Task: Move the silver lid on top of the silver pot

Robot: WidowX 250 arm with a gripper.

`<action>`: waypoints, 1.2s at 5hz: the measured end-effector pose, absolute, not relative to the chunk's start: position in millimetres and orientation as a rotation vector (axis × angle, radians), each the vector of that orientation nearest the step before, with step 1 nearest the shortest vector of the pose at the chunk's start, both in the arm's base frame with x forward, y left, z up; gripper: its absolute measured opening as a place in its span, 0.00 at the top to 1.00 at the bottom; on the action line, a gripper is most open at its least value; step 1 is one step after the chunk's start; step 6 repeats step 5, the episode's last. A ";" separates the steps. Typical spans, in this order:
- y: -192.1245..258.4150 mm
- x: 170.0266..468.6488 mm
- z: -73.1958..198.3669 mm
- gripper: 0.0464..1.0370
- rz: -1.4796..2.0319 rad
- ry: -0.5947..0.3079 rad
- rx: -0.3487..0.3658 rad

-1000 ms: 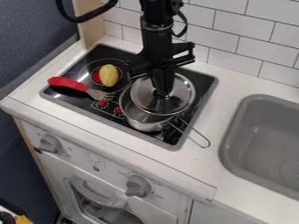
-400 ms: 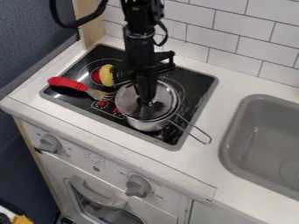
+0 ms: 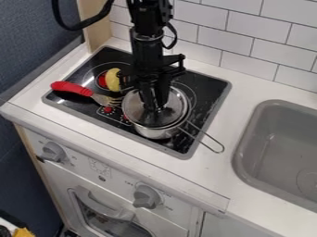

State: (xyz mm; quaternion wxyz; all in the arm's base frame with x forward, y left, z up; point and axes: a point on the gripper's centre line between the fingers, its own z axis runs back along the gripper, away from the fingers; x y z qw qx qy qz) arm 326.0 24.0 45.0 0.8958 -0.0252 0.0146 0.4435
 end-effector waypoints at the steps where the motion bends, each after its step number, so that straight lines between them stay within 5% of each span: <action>1: 24.0 327.9 45.0 0.24 0.914 0.018 -0.057; 2: 19.5 328.1 44.5 0.03 0.899 0.020 -0.057; 6: 3.0 337.0 79.1 0.04 0.835 -0.083 -0.140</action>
